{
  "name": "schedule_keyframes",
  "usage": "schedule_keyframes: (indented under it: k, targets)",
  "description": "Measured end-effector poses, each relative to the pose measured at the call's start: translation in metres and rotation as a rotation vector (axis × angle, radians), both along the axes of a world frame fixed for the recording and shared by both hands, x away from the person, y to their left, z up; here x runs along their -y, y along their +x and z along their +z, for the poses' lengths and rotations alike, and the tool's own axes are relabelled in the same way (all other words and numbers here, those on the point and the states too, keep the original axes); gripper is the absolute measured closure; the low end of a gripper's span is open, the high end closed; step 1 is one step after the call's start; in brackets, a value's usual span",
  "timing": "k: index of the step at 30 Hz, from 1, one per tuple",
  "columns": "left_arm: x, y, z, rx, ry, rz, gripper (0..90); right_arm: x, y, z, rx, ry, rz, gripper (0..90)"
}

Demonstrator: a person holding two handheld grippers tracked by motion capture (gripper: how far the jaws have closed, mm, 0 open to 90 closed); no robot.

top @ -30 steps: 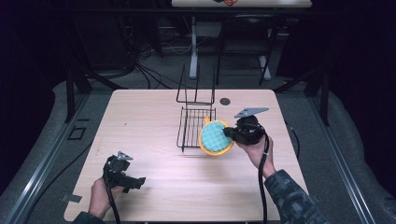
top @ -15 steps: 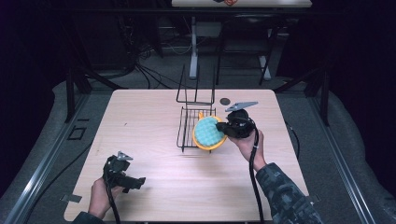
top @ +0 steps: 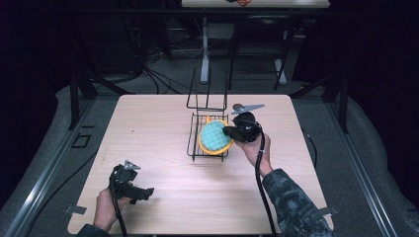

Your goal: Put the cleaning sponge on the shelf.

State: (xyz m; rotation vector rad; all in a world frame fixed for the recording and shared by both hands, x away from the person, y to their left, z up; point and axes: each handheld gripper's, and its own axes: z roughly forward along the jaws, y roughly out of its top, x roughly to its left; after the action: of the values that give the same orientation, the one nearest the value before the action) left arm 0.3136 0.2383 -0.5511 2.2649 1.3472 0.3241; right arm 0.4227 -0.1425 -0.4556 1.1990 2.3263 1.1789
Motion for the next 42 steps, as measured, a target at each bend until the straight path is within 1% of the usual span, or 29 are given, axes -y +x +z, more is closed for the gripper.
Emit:
schedule_keyframes:
  k: [5, 11, 13, 17, 18, 19, 21, 23, 24, 27, 29, 31, 32, 33, 34, 36, 38, 40, 41, 42]
  targets:
    - [0.0, 0.0, 0.0, 0.0, 0.002, -0.001, 0.0, -0.002, 0.004, -0.005, -0.003, 0.004, -0.013, 86.5]
    - [0.0, -0.001, 0.0, 0.004, 0.001, -0.002, 0.0, -0.002, 0.009, -0.014, -0.021, 0.017, -0.043, 86.5]
    - [0.0, 0.0, 0.0, -0.001, -0.001, 0.0, 0.0, -0.003, 0.011, -0.016, -0.025, 0.02, -0.046, 86.5]
    - [0.003, 0.001, 0.0, 0.001, -0.003, -0.004, 0.0, -0.004, 0.017, -0.022, -0.024, 0.033, -0.058, 86.6]
    - [0.003, 0.001, -0.001, -0.001, -0.002, -0.008, 0.0, -0.006, 0.019, -0.022, -0.033, 0.03, -0.066, 86.7]
    - [0.004, 0.001, -0.001, -0.004, -0.001, -0.006, 0.0, -0.006, 0.022, -0.023, -0.028, 0.034, -0.077, 86.7]
    - [0.003, 0.001, -0.002, -0.009, 0.001, -0.003, 0.0, -0.007, 0.025, -0.026, -0.037, 0.058, -0.106, 86.7]
    - [0.003, 0.001, -0.001, -0.008, 0.0, -0.002, 0.0, -0.009, 0.028, -0.032, -0.034, 0.06, -0.13, 86.6]
    - [0.003, 0.001, -0.001, -0.007, -0.004, -0.001, 0.0, -0.01, 0.029, -0.034, -0.039, 0.063, -0.142, 86.6]
    - [0.003, 0.002, -0.002, -0.008, 0.004, -0.011, 0.0, -0.01, 0.031, -0.043, -0.057, 0.088, -0.182, 86.6]
    - [0.004, 0.002, -0.002, -0.009, 0.005, -0.011, 0.0, -0.011, 0.032, -0.047, -0.071, 0.091, -0.203, 86.5]
    - [0.004, 0.001, -0.002, -0.005, 0.004, -0.01, 0.0, -0.012, 0.032, -0.049, -0.072, 0.089, -0.215, 86.5]
    - [0.003, 0.001, -0.002, -0.006, 0.001, -0.006, 0.0, -0.013, 0.032, -0.05, -0.072, 0.092, -0.224, 86.4]
    - [0.002, 0.001, -0.002, -0.01, -0.004, -0.001, 0.0, -0.015, 0.032, -0.052, -0.074, 0.105, -0.235, 86.4]
    - [0.002, 0.001, -0.002, -0.011, -0.003, -0.002, 0.0, -0.017, 0.032, -0.053, -0.082, 0.108, -0.241, 86.3]
    - [0.002, 0.002, -0.003, -0.013, -0.006, 0.001, 0.0, -0.021, 0.031, -0.057, -0.071, 0.094, -0.25, 85.8]
    - [0.003, 0.001, -0.002, -0.012, -0.01, -0.008, 0.0, -0.025, 0.028, -0.061, -0.08, 0.099, -0.251, 85.1]
    - [0.003, 0.0, -0.003, -0.009, -0.006, -0.01, 0.0, -0.026, 0.026, -0.063, -0.076, 0.088, -0.247, 83.7]
    - [0.003, 0.001, -0.003, -0.015, -0.007, -0.013, 0.0, -0.026, 0.026, -0.064, -0.079, 0.091, -0.244, 83.0]
    - [0.003, 0.001, -0.004, -0.021, -0.002, -0.01, 0.0, -0.026, 0.025, -0.064, -0.094, 0.092, -0.248, 82.4]
